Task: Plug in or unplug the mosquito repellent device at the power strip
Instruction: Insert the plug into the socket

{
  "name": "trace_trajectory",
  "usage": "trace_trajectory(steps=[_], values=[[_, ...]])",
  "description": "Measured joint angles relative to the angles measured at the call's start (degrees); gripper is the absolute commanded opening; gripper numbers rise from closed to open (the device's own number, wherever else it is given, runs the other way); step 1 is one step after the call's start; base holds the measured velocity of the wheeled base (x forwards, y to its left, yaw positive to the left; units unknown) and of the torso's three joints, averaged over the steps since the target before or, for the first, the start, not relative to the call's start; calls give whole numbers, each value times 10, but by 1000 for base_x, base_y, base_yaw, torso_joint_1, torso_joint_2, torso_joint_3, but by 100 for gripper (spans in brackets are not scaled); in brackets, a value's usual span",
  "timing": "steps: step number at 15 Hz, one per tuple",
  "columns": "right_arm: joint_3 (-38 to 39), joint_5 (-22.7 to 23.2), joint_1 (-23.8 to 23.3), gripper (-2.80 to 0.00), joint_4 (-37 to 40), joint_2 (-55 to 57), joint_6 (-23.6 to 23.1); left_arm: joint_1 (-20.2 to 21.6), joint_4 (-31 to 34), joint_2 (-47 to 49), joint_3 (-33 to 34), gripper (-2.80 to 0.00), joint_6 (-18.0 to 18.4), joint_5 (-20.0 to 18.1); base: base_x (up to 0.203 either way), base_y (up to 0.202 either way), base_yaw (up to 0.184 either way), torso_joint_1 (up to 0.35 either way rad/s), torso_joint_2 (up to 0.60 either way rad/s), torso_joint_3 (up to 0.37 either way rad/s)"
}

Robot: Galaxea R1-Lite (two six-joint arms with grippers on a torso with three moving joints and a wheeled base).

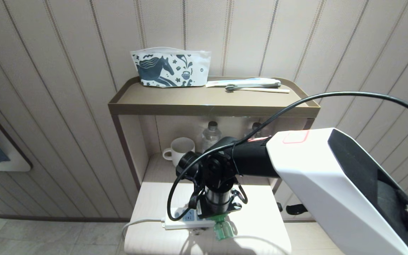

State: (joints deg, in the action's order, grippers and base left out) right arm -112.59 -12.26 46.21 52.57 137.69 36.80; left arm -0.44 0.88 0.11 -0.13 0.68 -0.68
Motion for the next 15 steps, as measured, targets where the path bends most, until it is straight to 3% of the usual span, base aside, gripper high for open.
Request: trace_trajectory(steps=[15], values=[[1,1,-21,-280,39,-54,10,0,0,0,0,-280,0,0,0,0,0,0,0,0]])
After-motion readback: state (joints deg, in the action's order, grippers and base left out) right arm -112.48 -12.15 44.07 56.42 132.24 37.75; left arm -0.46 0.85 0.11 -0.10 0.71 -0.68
